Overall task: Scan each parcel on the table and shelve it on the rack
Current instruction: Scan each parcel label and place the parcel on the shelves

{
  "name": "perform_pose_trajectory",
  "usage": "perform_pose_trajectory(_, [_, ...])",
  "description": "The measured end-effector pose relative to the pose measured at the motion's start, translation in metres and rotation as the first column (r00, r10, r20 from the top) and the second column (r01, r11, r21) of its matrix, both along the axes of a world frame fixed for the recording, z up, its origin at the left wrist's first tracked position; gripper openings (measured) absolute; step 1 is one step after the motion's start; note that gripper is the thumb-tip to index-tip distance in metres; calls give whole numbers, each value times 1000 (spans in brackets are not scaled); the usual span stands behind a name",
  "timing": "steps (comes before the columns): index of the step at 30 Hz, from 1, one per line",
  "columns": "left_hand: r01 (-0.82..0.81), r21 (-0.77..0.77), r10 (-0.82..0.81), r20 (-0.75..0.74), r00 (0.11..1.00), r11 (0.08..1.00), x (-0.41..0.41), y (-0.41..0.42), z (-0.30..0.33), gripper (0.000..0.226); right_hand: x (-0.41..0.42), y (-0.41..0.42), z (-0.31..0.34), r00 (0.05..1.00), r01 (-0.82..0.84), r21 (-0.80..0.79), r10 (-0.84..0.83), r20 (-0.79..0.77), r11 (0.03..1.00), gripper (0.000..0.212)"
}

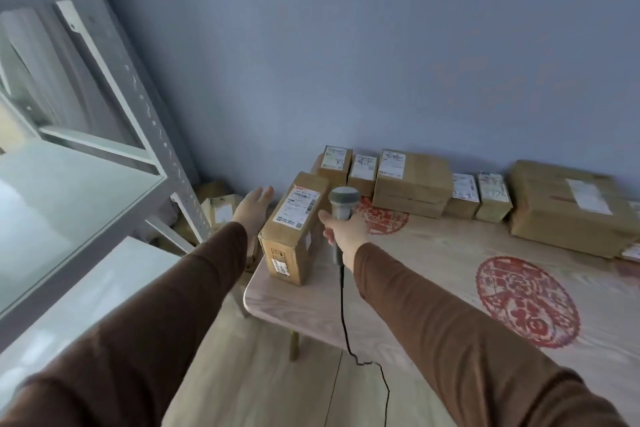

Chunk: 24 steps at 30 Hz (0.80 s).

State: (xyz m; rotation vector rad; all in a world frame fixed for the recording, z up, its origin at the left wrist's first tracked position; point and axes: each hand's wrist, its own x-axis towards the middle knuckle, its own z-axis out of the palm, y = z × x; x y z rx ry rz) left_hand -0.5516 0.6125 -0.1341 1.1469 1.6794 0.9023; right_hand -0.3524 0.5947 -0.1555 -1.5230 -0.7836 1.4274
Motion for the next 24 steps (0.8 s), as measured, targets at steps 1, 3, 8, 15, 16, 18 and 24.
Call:
perform_pose_trajectory(1, [-4, -14, 4, -17, 1000, 1000, -2, 2, -9, 52, -5, 2, -11, 1000, -2, -13, 2, -9, 1000, 37])
perform_pose_trajectory(3, [-10, -57, 8, -34, 999, 998, -8, 5, -25, 46, -14, 3, -31, 999, -17, -29, 17, 28, 999, 44])
perform_pose_trajectory(8, [45, -200, -53, -35, 998, 979, -21, 11, -66, 65, -40, 0, -63, 998, 54, -53, -55, -7, 997, 34])
perform_pose_trajectory(15, [175, -187, -151, 134, 979, 967, -9, 16, -93, 43, -49, 8, -70, 973, 166, -58, -174, -152, 984, 25])
perform_pose_trajectory(16, [182, -158, -156, 161, 975, 970, -5, 16, -90, 42, -46, 8, -68, 971, 179, -45, -184, -152, 983, 23])
perform_pose_trajectory(18, [192, -92, -171, 198, 965, 977, 6, 17, -79, 42, -37, 7, -59, 964, 215, -15, -215, -155, 976, 23])
perform_pose_trajectory(24, [255, 109, -277, 328, 903, 961, 59, 24, 3, 19, 17, 15, 8, 942, 303, 167, -267, -204, 938, 35])
